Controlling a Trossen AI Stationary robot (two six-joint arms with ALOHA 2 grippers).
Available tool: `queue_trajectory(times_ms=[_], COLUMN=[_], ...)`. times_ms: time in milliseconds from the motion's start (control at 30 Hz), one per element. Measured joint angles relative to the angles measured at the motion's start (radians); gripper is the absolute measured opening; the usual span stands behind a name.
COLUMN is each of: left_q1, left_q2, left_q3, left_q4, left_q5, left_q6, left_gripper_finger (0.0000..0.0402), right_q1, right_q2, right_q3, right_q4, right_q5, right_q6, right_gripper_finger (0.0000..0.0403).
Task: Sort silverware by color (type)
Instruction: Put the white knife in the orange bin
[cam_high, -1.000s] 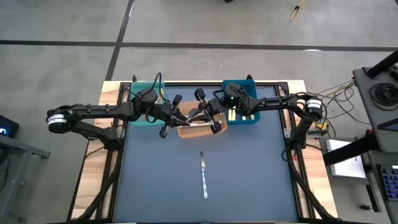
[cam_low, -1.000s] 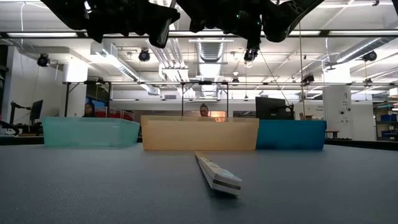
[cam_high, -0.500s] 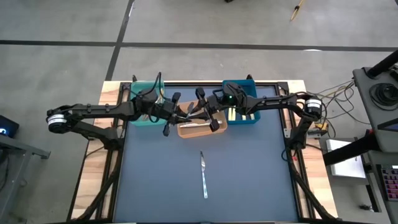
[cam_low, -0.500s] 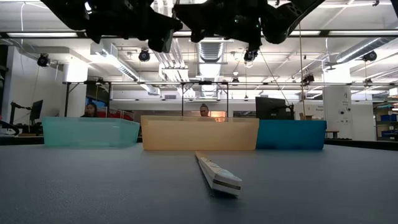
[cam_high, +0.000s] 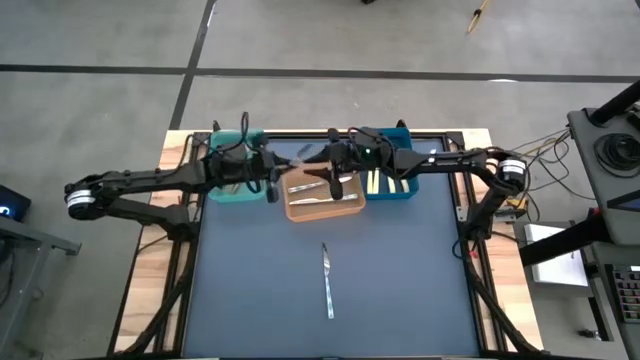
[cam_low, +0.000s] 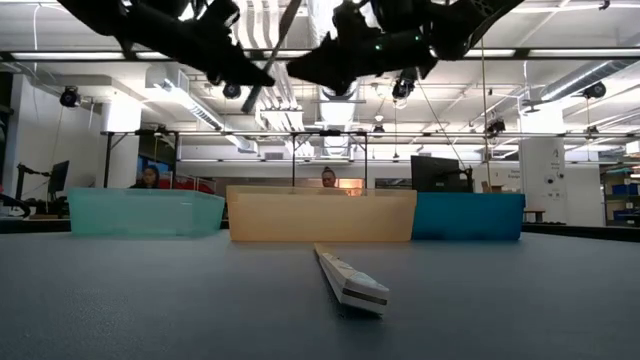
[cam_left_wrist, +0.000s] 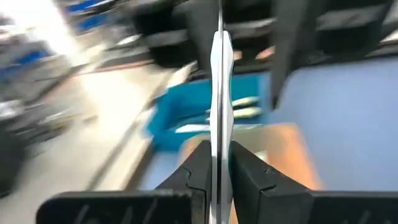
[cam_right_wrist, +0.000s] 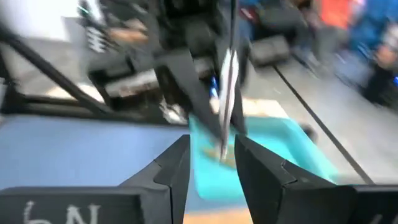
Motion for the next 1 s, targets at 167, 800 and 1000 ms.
queue_trajectory(times_ms=[167, 800, 1000], left_q1=[-0.010, -0.065, -0.119], left_q2=[-0.048, 0.062, 0.123], left_q3=[0.000, 0.003, 0.031], left_q4=[-0.052, -0.038, -0.018], left_q5=[-0.347, -0.773, -0.782], left_q6=[0.104, 0.391, 0.391], left_gripper_finger=[0.0019, 0.0019, 0.0019], right_q1=[-0.008, 0.125, 0.123], right_q2=[-0.072, -0.287, -0.235], right_q3=[0.000, 0.074, 0.196], right_q4=[-0.218, -0.567, -0.695], right_q5=[0.248, 0.799, 0.790], right_q6=[0.042, -0.398, -0.435], right_gripper_finger=[0.0120, 0.0121, 0.0121])
